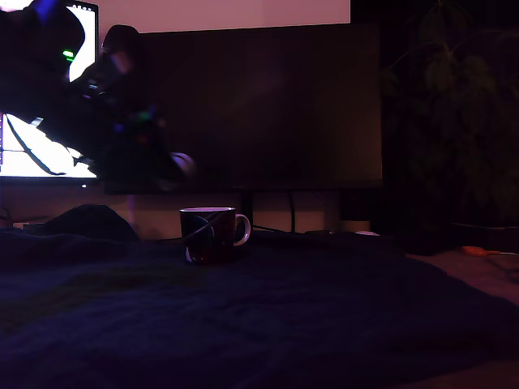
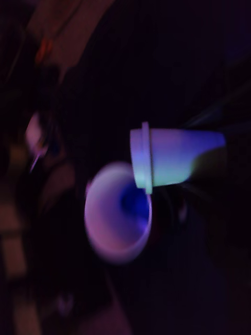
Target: Pick up the coffee capsules on the table and drop them inside the coffee cup
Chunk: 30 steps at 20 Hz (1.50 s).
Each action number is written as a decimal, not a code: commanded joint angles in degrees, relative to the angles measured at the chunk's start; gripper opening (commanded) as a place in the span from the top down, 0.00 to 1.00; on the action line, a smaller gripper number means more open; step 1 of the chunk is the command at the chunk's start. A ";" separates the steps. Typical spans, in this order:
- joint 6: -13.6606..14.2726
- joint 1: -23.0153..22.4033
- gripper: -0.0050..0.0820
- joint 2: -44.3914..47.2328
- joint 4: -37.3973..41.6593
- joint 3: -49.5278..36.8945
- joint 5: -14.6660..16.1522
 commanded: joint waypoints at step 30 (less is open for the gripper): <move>-1.68 -0.87 0.90 3.93 5.86 6.49 -3.28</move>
